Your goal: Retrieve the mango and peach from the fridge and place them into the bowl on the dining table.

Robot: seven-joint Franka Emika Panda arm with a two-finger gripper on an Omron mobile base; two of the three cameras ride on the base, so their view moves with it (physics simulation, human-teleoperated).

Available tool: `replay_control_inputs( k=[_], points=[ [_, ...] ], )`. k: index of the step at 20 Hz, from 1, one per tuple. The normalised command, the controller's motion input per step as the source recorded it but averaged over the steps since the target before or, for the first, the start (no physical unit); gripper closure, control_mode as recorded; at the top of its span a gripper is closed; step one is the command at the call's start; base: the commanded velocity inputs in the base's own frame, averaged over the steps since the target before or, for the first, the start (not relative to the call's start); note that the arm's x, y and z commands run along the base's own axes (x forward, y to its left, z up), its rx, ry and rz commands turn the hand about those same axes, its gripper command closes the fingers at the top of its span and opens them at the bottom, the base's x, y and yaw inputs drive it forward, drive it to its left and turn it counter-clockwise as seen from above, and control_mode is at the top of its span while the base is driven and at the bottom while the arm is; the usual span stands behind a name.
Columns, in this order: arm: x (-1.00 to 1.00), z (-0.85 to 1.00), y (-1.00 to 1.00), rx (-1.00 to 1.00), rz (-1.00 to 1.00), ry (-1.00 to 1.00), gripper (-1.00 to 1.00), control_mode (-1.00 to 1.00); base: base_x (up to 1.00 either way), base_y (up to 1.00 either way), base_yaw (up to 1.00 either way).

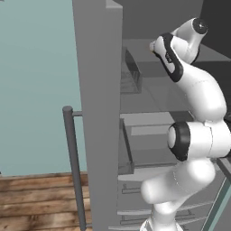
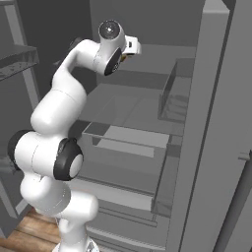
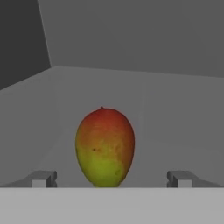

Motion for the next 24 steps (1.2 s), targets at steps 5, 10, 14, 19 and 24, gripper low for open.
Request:
replay_control_inputs(
  k=[5, 10, 14, 19, 24],
  points=[
    [0.30, 0.00, 0.00, 0.00, 0.00, 0.03, -1.00, -1.00, 0.00, 0.00, 0.00],
    [0.26, -0.04, 0.00, 0.00, 0.00, 0.03, -1.00, -1.00, 0.00, 0.00, 0.00],
    [0.24, -0.05, 0.00, 0.00, 0.00, 0.02, -1.00, -1.00, 0.00, 0.00, 0.00],
    [0.04, -0.08, 0.00, 0.00, 0.00, 0.04, -1.00, -1.00, 0.00, 0.00, 0.00],
    [0.02, -0.14, 0.00, 0.00, 0.00, 0.05, -1.00, -1.00, 0.00, 0.00, 0.00]
  ],
)
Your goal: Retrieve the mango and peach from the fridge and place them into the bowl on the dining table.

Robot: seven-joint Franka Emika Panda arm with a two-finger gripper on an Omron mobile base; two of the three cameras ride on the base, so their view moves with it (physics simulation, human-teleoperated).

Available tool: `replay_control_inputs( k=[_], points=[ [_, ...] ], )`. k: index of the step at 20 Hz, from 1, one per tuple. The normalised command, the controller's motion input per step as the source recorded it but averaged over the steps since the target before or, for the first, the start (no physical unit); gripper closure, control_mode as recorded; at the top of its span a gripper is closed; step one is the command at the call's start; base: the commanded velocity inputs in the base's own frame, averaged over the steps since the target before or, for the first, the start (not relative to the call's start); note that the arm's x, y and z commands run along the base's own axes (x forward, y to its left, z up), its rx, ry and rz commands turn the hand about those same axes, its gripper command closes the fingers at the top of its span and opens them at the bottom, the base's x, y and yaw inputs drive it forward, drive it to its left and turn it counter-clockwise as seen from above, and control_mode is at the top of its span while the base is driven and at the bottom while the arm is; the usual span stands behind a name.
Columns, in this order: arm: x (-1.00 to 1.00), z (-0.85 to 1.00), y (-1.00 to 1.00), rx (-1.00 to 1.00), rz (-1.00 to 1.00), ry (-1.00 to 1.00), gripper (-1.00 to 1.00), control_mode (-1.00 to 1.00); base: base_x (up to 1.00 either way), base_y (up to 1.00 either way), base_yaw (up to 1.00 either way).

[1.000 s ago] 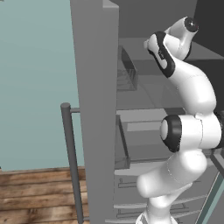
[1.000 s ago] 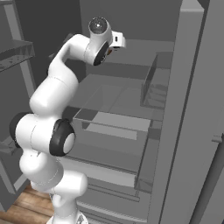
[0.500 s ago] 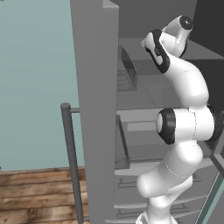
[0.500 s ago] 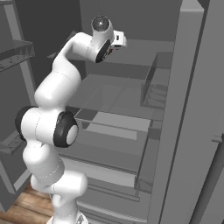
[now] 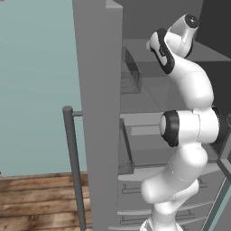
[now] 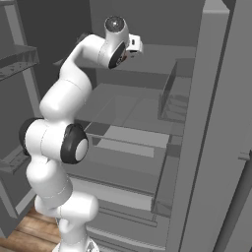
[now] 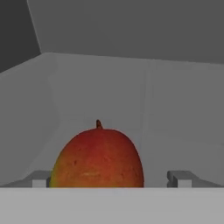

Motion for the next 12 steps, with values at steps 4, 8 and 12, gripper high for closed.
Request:
replay_control_inputs(
  k=[4, 8, 12],
  points=[
    [0.02, -0.21, 0.00, -0.01, 0.00, 0.05, -1.00, -1.00, 0.00, 0.00, 0.00],
    [0.04, -0.26, 0.04, -0.02, 0.00, 0.04, -1.00, -1.00, 0.00, 0.00, 0.00],
    [0.13, -0.20, 0.09, 0.00, 0.00, 0.01, 1.00, -1.00, 0.00, 0.00, 0.00]
  ],
)
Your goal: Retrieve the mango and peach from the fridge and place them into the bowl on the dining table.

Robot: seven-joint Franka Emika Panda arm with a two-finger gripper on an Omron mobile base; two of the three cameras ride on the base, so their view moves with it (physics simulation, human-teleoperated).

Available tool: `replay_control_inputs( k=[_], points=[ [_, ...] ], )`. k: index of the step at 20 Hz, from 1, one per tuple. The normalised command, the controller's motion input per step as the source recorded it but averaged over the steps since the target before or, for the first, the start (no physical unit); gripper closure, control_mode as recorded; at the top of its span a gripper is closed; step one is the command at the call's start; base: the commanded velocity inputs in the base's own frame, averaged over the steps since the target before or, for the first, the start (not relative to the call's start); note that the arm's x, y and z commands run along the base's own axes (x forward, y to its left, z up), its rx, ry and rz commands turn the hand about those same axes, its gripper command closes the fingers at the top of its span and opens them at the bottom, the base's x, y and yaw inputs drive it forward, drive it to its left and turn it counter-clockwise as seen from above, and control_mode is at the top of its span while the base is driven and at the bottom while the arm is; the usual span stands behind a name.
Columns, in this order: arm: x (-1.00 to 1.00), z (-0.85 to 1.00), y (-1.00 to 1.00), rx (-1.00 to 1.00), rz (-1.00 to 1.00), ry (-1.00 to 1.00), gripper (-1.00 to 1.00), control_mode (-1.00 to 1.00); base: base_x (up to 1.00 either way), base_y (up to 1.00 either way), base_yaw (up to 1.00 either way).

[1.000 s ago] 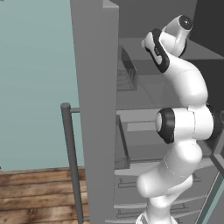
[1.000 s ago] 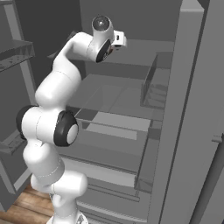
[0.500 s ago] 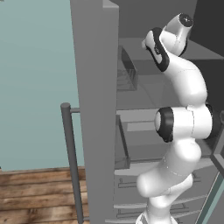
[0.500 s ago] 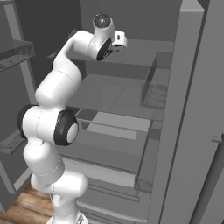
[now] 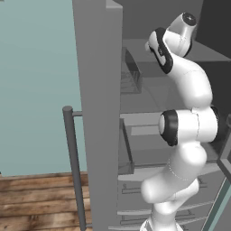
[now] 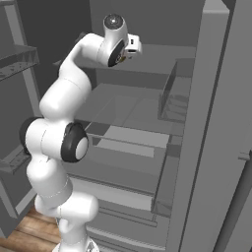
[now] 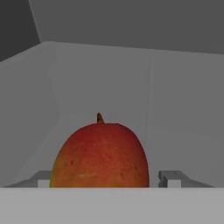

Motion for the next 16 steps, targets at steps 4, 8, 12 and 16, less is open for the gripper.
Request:
replay_control_inputs(
  k=[4, 8, 12, 16],
  points=[
    [0.12, -0.11, 0.12, 0.00, 0.00, 0.01, 1.00, -1.00, 0.00, 0.00, 0.00],
    [0.04, 0.00, 0.00, 0.00, 0.00, 0.00, 1.00, -1.00, 0.00, 0.00, 0.00],
    [-0.24, 0.00, 0.00, 0.00, 0.00, -0.02, 1.00, -1.00, 0.00, 0.00, 0.00],
    [-1.00, 0.08, 0.00, 0.00, 0.00, -0.19, 1.00, -1.00, 0.00, 0.00, 0.00]
  ],
)
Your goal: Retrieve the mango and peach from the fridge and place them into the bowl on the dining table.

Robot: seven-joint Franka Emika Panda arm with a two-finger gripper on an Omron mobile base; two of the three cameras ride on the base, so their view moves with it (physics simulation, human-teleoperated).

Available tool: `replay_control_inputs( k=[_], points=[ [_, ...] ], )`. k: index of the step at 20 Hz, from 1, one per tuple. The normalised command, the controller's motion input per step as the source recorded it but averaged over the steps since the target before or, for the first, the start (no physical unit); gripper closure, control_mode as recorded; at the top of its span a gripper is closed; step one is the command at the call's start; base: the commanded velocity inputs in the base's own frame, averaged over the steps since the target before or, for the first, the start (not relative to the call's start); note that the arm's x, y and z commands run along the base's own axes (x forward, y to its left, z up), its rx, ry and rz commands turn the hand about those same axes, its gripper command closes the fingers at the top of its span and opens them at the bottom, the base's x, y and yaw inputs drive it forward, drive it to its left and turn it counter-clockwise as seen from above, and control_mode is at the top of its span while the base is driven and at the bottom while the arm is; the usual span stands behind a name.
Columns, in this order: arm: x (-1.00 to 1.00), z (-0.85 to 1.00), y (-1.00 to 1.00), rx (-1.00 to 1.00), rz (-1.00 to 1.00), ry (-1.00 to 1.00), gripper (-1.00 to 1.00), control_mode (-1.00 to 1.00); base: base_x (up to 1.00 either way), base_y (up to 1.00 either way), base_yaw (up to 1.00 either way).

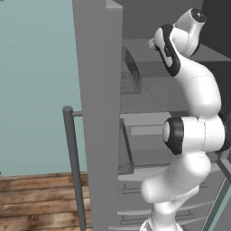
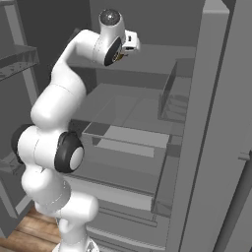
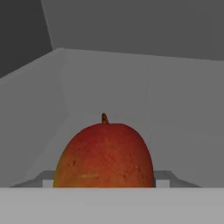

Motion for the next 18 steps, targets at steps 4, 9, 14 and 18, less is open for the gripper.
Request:
replay_control_inputs(
  k=[4, 9, 14, 18],
  points=[
    [-1.00, 0.00, 0.00, -0.01, 0.00, -0.24, 1.00, -1.00, 0.00, 0.00, 0.00],
    [-1.00, -0.03, 0.09, -0.04, 0.03, -0.16, 1.00, -1.00, 0.00, 0.00, 0.00],
    [-1.00, -0.16, 0.14, -0.04, 0.04, -0.10, 1.00, -1.00, 0.00, 0.00, 0.00],
    [-0.99, 0.00, 0.05, -0.01, 0.01, -0.06, 1.00, -1.00, 0.00, 0.00, 0.00]
  ],
)
